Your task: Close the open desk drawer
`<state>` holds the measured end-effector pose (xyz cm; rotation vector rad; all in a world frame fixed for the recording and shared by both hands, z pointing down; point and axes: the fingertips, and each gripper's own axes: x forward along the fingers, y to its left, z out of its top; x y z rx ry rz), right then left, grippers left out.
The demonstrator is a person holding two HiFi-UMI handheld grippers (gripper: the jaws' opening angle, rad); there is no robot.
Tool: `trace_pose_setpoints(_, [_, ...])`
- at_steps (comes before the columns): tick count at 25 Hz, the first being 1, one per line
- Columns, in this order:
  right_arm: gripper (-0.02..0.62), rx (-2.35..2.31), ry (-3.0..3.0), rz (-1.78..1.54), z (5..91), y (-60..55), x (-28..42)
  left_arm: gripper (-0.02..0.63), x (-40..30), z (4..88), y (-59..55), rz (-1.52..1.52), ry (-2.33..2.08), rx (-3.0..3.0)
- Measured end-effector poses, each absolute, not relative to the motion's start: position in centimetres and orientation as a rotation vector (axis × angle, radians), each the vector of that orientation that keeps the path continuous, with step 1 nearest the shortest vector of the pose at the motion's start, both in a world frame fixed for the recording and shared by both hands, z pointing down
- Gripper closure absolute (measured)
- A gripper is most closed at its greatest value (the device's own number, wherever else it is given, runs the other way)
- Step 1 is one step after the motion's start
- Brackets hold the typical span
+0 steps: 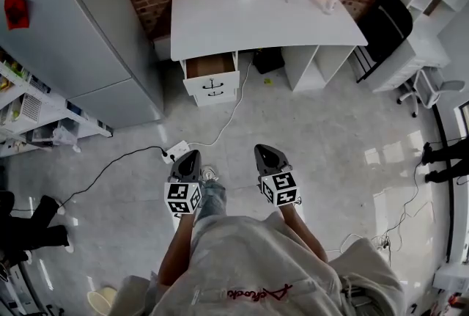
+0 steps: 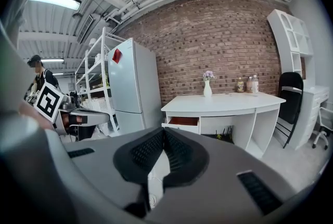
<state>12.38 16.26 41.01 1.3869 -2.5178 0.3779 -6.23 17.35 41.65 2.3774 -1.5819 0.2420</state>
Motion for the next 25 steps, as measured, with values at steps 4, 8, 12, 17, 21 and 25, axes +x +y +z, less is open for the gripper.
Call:
trace_pose_setpoints(4, [0.578, 1.396, -2.494, 0.372, 40.3, 12.4, 10.3, 0.594, -8.1, 41.3, 13.2, 0.241, -1.551, 2.386])
trace_pose_setpoints(8, [0.578, 1.408, -2.485, 0.355, 39.1, 8.0, 8.2, 0.594, -10.0, 40.4, 8.8, 0.234, -1.528, 2.407])
trace_pose_setpoints(12, [0.578, 1.414, -2.473, 0.347, 38.5, 4.1, 5.7, 0.594, -11.9, 40.2, 5.0, 0.224, -1.503, 2.415])
trace_pose_setpoints(17, [0.578, 1.411, -2.453, 0.348, 38.5, 0.1, 2.8, 0.594, -14.3, 40.5, 1.1, 0.228, -1.464, 2.418])
trace_pose_setpoints(21, [0.578, 1.428, -2.436, 0.361, 38.7, -2.4, 1.1, 0.594, -15.9, 40.9, -1.4, 0.239, -1.428, 2.429])
trace_pose_setpoints(25, [0.578, 1.429, -2.428, 0.373, 39.4, -3.7, 0.3, 0.594, -16.3, 41.6, -3.2, 0.261, -1.392, 2.447])
